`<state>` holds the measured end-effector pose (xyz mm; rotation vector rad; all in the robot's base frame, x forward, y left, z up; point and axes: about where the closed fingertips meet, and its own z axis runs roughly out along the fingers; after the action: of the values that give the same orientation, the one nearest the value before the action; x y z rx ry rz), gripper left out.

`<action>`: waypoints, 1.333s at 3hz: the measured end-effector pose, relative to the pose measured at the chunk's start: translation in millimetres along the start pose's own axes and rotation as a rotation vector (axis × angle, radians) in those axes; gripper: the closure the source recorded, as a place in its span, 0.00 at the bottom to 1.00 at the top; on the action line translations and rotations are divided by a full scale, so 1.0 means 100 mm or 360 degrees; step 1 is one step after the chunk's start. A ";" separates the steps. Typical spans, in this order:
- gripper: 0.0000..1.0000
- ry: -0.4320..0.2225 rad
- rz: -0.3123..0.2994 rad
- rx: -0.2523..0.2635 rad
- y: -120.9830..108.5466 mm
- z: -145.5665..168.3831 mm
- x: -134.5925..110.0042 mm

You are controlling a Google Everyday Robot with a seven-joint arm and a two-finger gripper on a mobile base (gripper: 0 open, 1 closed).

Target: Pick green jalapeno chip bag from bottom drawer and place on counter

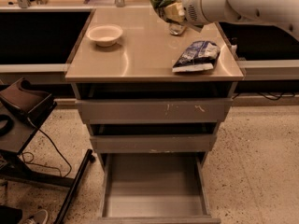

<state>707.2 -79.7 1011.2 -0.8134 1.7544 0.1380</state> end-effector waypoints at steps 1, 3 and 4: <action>1.00 0.0072 0.0103 0.0001 -0.41 0.34 0.11; 1.00 0.0242 0.0326 -0.0143 -0.45 1.06 0.89; 1.00 0.0271 0.0398 -0.0195 -0.34 1.23 1.16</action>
Offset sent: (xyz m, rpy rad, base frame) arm 0.1264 -0.0417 -0.1043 0.0941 0.2867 -0.0673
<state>812.0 -98.4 875.6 -0.7065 2.0216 0.3551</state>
